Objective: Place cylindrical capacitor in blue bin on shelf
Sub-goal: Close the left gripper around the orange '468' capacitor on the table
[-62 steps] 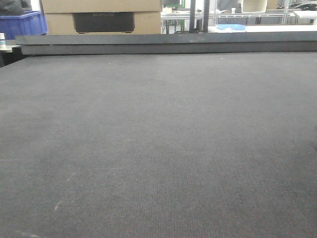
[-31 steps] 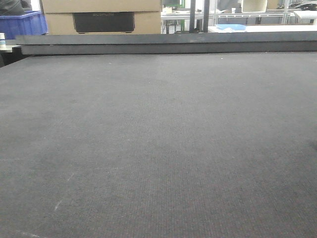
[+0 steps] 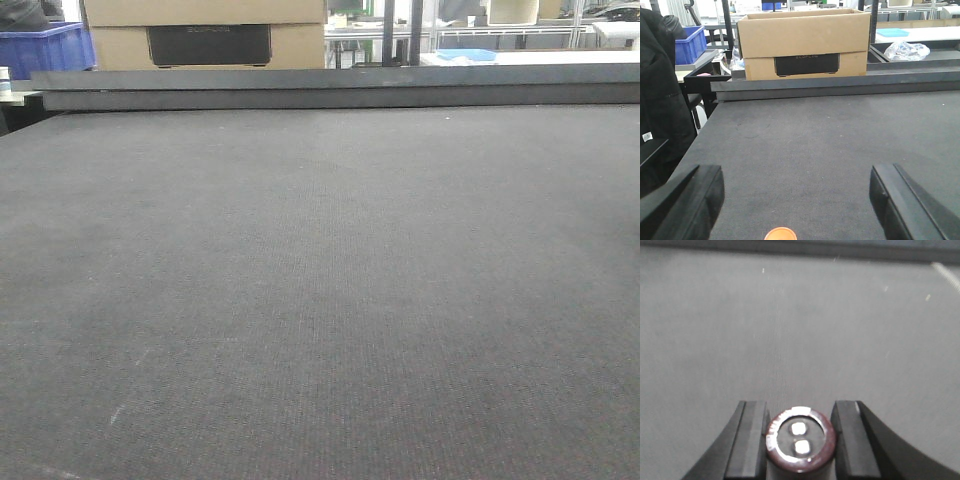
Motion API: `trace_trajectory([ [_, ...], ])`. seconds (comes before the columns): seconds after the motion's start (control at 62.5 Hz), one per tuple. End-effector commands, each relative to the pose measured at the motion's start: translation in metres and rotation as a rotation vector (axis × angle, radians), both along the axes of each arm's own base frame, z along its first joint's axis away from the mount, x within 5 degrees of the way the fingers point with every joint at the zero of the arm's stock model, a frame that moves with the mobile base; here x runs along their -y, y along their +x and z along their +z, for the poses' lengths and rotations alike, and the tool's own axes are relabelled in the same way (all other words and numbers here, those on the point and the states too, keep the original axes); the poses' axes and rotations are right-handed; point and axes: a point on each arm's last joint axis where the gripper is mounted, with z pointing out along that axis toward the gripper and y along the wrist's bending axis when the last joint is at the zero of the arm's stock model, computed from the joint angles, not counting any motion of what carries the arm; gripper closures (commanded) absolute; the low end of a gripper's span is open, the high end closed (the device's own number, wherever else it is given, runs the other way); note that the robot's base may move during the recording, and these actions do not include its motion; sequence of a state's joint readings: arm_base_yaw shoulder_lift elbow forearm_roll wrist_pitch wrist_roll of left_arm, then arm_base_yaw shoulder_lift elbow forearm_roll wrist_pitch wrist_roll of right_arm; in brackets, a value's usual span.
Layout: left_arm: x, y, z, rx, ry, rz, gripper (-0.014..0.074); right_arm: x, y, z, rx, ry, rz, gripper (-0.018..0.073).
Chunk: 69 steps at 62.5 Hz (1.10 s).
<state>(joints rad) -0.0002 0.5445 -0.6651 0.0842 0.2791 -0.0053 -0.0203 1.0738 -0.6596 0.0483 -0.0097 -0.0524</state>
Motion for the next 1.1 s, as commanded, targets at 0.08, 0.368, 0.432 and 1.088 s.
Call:
trace_trajectory([
  [0.08,0.001,0.0,0.0,-0.011,-0.027,-0.01,0.0099,0.0,-0.008,0.054,-0.05,-0.003,0.01,0.072],
  [0.368,0.002,0.009,-0.06,-0.089,-0.03,-0.017,0.0099,-0.001,-0.012,0.071,-0.071,-0.002,0.015,0.072],
  [0.432,0.003,0.011,-0.082,-0.04,-0.033,-0.027,0.0099,-0.001,-0.012,0.071,-0.071,-0.002,0.015,0.072],
  [1.088,-0.005,0.066,-0.151,-0.073,-0.119,0.073,0.004,-0.001,-0.008,0.072,-0.044,0.021,0.013,0.0721],
])
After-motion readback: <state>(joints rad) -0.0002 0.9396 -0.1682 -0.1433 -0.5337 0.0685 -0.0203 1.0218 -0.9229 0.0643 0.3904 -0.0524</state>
